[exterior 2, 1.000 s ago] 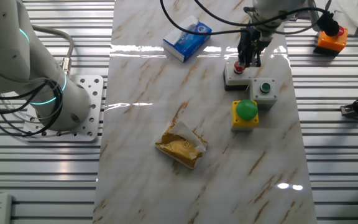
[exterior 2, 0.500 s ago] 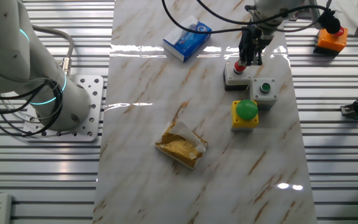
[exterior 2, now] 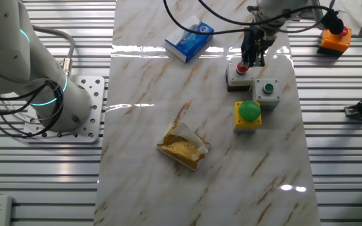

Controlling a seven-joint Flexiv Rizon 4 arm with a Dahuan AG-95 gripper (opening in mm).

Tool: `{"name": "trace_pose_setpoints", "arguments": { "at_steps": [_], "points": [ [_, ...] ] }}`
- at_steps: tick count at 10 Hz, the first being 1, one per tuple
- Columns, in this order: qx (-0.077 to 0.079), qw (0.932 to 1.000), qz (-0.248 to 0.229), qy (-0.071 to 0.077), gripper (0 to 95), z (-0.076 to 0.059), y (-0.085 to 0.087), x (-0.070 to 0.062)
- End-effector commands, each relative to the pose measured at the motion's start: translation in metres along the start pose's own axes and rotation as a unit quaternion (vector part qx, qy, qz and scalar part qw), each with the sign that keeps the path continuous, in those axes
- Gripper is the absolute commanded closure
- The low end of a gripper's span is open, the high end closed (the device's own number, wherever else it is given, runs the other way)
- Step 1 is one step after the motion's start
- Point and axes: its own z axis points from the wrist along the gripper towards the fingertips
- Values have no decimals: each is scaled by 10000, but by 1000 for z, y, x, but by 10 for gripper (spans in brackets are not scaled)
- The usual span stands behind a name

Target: Press three buttons from left to right in sequence

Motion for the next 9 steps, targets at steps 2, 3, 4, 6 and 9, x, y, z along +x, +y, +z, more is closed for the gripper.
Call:
{"name": "trace_pose_setpoints", "arguments": {
  "at_steps": [2,3,4,6,9],
  "points": [
    [-1,10000,-7,16,950,3,0,1],
    [-10,10000,-4,14,950,1,0,1],
    [-9,10000,5,57,950,-4,1,2],
    [-16,10000,16,73,950,-12,3,5],
    [-19,9999,44,111,950,-20,6,8]
  ]
}}
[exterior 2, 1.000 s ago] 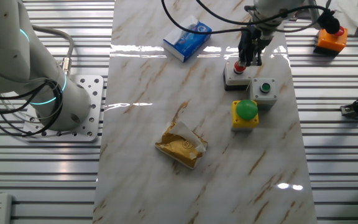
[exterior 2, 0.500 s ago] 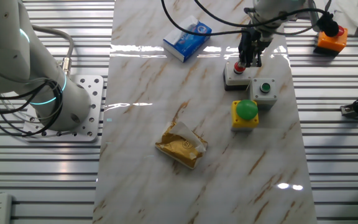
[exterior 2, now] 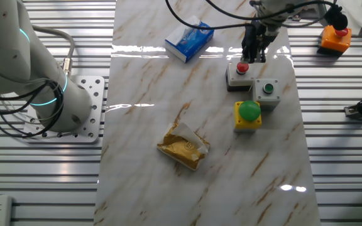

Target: Press three buttons from left to right in sequence

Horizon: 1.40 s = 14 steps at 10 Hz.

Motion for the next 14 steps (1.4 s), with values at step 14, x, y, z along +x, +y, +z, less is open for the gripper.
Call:
{"name": "trace_pose_setpoints", "arguments": {
  "at_steps": [14],
  "points": [
    [14,9996,-267,22,950,-30,-88,23]
  ]
}}
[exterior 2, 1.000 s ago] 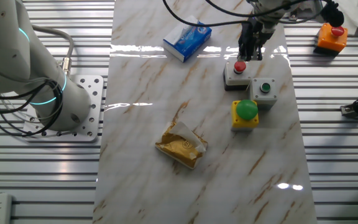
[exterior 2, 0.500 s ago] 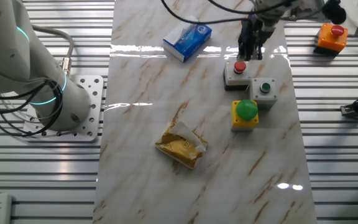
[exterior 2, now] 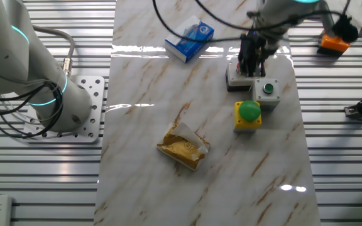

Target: Press three buttons from left to right in sequence

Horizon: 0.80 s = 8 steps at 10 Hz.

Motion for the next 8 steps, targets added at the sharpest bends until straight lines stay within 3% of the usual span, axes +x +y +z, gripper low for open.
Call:
{"name": "trace_pose_setpoints", "arguments": {
  "at_steps": [1,8],
  "points": [
    [-19,9999,127,8,950,-1,-4,-1],
    [-68,9999,114,55,950,-5,-7,0]
  ]
}}
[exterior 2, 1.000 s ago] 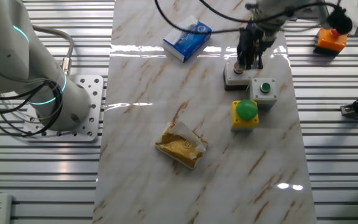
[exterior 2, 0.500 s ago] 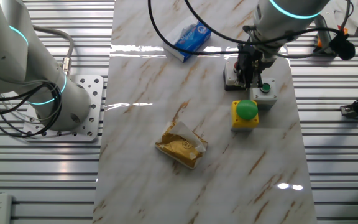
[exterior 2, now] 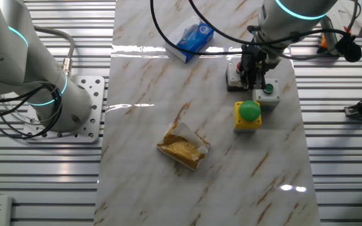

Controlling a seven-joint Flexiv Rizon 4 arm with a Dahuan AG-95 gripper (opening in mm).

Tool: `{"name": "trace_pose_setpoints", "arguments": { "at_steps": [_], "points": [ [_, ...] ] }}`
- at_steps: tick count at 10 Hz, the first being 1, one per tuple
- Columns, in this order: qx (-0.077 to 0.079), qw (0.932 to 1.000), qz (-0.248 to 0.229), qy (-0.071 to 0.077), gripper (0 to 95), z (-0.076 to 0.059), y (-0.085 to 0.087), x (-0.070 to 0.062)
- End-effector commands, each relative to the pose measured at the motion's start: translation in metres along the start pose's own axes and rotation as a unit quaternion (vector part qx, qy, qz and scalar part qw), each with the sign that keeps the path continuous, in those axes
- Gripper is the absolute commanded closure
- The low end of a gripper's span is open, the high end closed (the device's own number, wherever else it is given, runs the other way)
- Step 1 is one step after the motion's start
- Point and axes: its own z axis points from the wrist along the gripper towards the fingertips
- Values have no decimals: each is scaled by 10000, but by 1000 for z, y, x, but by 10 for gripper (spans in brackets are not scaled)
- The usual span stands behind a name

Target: Press three buttons from left to right in sequence

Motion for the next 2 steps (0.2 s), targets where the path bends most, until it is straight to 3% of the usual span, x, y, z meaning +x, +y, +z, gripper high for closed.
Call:
{"name": "trace_pose_setpoints", "arguments": {
  "at_steps": [1,2],
  "points": [
    [33,10000,2,41,950,-1,0,0],
    [33,10000,-14,40,950,-1,0,0]
  ]
}}
